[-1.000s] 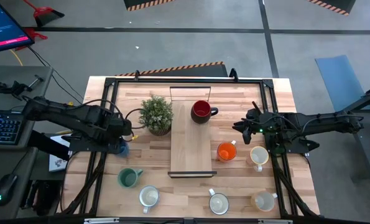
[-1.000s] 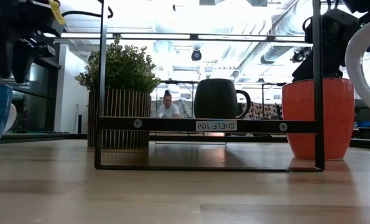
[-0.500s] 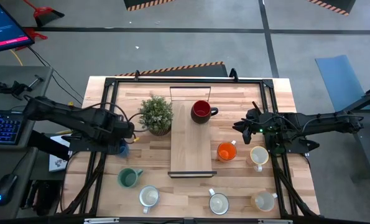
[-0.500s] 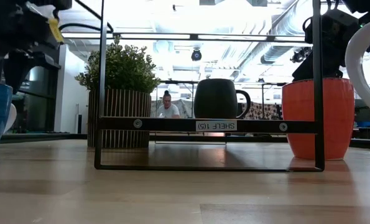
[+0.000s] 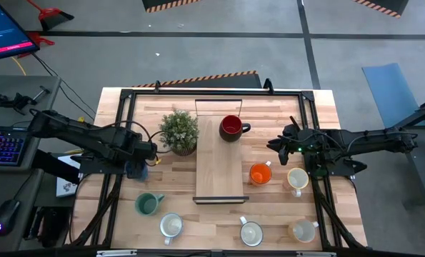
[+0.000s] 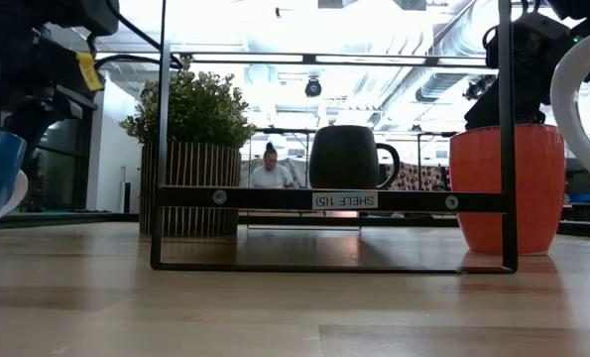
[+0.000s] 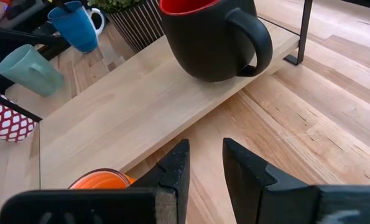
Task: Place coffee mugs
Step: Put the blue mug on the shelf
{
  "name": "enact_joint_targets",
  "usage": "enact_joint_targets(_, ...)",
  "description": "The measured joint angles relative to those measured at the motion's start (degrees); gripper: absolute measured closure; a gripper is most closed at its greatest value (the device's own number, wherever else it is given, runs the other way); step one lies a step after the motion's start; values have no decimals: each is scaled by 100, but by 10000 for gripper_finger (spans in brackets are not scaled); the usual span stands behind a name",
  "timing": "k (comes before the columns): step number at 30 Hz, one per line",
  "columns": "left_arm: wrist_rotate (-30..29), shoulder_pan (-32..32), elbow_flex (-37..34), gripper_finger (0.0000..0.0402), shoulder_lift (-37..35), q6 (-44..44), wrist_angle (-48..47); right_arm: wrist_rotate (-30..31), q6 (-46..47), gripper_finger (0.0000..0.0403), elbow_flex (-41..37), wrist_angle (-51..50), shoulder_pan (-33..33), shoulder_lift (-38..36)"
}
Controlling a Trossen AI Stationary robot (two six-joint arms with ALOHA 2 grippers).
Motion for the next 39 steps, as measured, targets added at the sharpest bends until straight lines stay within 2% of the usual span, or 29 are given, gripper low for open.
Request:
enact_joint_targets(7, 229, -4, 1, 233, -2, -103, 21, 0, -7, 327, 0, -139, -1, -1)
enact_joint_targets(11, 227, 0, 1, 252, -2, -142, 16, 1, -14, 327, 0, -258, -1, 1)
enact_joint_targets(15, 319, 0, 1, 297, -2, -149, 9, 7, -14, 327, 0, -357, 1, 1)
enact_joint_targets(21, 484, -4, 7, 388, -8, -252, 11, 237, -16, 327, 0, -469, 1, 1)
enact_joint_targets(30, 114, 0, 413, 397, -150, -457, -128, 280, -16, 327, 0, -472, 1, 0)
enact_joint_targets(39, 300, -50, 1190, 399, -127, -650, -872, 280, -14, 327, 0, -471, 1, -1)
